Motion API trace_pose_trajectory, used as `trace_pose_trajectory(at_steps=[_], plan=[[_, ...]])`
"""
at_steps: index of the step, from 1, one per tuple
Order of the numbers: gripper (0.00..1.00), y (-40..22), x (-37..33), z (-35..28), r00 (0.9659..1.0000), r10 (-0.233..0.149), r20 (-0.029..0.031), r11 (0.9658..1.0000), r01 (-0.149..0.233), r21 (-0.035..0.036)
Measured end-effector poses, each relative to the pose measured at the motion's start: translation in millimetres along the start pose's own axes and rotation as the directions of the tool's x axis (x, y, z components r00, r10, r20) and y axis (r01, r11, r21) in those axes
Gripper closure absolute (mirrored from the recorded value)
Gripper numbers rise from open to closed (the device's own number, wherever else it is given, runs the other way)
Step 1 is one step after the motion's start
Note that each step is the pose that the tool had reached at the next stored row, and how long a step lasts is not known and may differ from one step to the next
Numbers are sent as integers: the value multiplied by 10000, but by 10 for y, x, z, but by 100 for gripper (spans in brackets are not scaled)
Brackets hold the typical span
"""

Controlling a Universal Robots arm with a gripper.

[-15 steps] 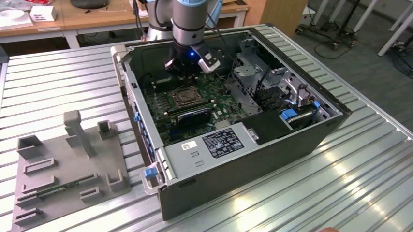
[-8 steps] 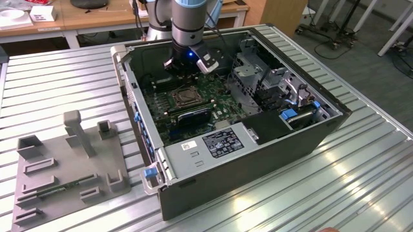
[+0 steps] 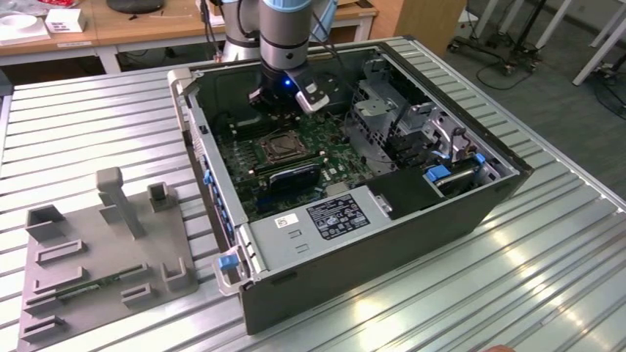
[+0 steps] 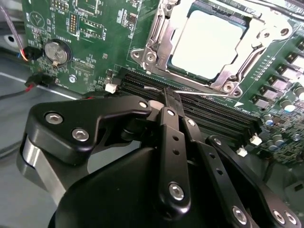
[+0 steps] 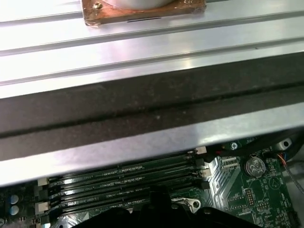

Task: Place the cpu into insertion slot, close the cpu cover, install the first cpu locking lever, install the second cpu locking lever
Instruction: 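Install the first cpu locking lever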

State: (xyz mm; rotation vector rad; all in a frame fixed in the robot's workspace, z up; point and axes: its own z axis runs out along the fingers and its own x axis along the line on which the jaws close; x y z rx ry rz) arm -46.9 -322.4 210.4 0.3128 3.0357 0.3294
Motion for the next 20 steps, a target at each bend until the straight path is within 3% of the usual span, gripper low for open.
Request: trace_pose_trajectory(at_steps=[4, 9, 19, 20], plan=[[89, -1, 4, -2, 9998, 205, 45, 9998, -205, -15], [89, 0, 6, -1, 9998, 216, 52, 9998, -216, -33], [89, -7, 37, -5, 9997, 213, 95, 9996, -211, -161], [89, -9, 40, -7, 9997, 213, 103, 9996, -211, -198]])
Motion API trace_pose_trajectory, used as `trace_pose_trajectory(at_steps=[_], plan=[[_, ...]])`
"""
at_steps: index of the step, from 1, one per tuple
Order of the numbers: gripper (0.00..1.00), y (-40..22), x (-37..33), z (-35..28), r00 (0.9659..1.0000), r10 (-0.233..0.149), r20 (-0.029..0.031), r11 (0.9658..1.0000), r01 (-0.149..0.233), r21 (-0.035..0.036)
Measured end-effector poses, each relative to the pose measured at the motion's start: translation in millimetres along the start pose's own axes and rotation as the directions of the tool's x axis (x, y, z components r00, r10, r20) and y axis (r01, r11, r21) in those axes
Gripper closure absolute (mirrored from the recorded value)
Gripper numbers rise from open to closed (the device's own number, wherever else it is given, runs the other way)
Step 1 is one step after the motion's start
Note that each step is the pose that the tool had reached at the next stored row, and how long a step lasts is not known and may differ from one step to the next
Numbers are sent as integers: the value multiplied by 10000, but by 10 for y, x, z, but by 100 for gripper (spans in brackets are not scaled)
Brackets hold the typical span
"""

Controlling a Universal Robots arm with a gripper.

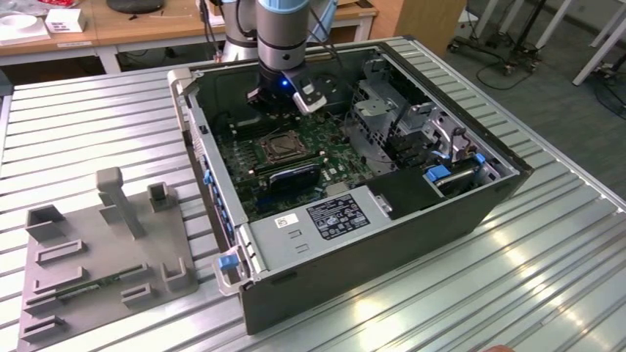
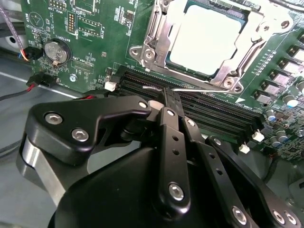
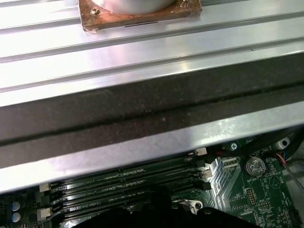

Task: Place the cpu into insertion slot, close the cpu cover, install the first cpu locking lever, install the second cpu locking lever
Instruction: 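Install the first cpu locking lever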

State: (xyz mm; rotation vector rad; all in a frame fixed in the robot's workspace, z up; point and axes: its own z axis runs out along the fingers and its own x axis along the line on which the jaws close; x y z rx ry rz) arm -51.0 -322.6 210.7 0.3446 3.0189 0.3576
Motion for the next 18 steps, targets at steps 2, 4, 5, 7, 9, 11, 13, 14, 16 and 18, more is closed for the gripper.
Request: trace_pose_trajectory(at_steps=[2, 4, 5, 7, 9, 11, 13, 14, 16, 18], plan=[[89, -1, 7, -6, 10000, -2, 22, 10000, 2, -69], [89, -2, 15, -11, 10000, -5, 46, 10000, 5, -97], [89, -3, 18, -12, 10000, -6, 56, 9999, 7, -103], [89, -6, 25, -12, 10000, -6, 63, 9999, 7, -107], [89, -9, 33, -15, 10000, 0, 64, 9999, 1, -103], [89, -11, 43, -16, 10000, 7, 65, 9999, -6, -103], [89, -13, 51, -17, 10000, 11, 67, 9999, -10, -102], [89, -14, 52, -17, 10000, 11, 66, 9999, -10, -102], [89, -18, 52, -17, 10000, 13, 67, 9999, -12, -104], [89, -23, 51, -16, 10000, 14, 67, 9999, -13, -102]])
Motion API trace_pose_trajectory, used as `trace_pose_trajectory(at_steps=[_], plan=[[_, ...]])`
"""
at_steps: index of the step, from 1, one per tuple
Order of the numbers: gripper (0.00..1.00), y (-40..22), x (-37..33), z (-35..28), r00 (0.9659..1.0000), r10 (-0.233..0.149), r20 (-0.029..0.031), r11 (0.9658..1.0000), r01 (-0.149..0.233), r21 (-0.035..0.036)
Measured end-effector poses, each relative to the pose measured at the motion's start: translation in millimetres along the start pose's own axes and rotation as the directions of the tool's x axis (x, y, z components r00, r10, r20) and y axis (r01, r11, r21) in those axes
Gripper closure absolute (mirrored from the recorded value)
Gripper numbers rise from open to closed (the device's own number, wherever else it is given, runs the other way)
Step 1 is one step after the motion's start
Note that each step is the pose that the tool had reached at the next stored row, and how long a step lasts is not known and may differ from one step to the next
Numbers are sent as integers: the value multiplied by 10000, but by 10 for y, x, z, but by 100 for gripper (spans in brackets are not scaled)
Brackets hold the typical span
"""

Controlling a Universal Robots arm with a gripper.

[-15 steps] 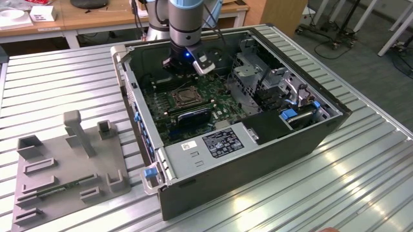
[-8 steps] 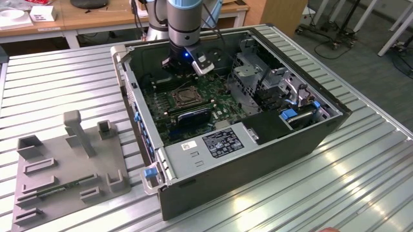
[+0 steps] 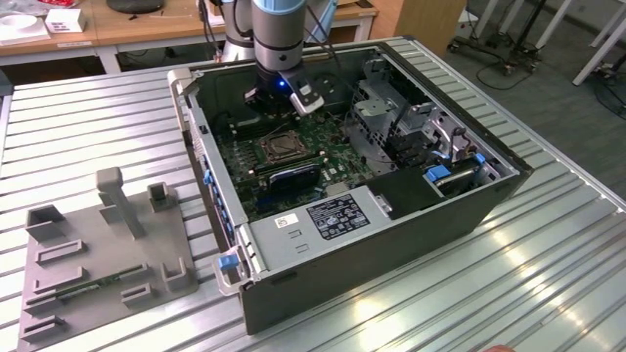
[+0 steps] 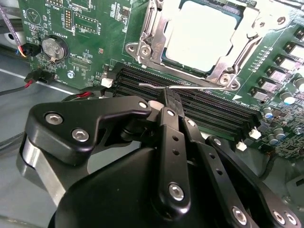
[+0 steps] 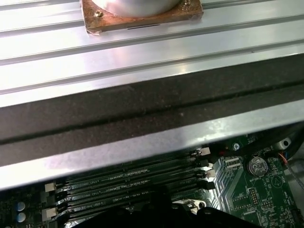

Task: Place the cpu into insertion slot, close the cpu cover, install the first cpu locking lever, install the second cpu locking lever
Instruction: 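Install the first cpu locking lever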

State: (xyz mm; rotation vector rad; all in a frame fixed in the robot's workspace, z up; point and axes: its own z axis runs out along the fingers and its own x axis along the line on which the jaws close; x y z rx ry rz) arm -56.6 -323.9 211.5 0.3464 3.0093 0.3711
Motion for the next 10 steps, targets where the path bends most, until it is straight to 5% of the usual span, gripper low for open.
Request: trace_pose_trajectory(at_steps=[10], plan=[[89, -38, -4, 33, 10000, 0, 0, 10000, 0, 0]])
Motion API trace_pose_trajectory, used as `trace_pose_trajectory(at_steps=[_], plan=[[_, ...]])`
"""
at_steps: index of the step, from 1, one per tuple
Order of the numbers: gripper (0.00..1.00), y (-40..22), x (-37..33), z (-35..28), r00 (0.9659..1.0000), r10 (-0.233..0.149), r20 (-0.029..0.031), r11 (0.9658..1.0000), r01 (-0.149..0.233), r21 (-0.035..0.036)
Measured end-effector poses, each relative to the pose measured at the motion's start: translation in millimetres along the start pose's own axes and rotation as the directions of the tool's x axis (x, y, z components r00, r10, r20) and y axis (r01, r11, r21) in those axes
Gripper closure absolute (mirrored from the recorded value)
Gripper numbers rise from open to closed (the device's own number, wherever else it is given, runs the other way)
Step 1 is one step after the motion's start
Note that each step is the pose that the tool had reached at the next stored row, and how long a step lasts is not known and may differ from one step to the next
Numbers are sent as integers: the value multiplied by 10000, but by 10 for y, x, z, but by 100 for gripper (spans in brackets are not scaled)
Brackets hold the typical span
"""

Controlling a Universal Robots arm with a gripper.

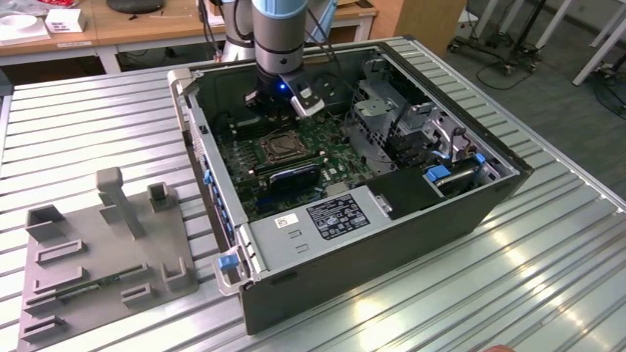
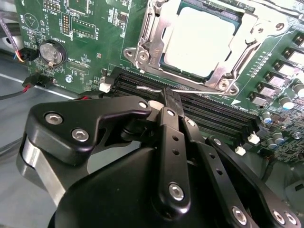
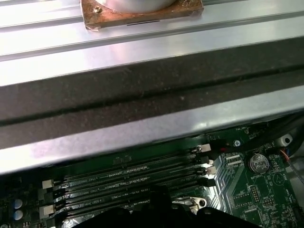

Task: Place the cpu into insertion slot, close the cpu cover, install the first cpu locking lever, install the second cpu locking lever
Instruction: 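Install the first cpu locking lever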

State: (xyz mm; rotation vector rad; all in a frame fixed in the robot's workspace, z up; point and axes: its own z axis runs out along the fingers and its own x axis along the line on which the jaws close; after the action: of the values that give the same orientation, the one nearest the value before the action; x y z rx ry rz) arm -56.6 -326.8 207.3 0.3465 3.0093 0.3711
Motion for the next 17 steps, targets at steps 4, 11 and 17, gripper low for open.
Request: trace_pose_trajectory(at_steps=[4, 11, 17], plan=[[89, -7, -1, 29, 10000, -1, -1, 10000, 1, 1], [89, 2, -5, 54, 10000, 32, 8, 10000, -32, 3], [89, 5, -3, 67, 10000, 95, 25, 10000, -95, 5]])
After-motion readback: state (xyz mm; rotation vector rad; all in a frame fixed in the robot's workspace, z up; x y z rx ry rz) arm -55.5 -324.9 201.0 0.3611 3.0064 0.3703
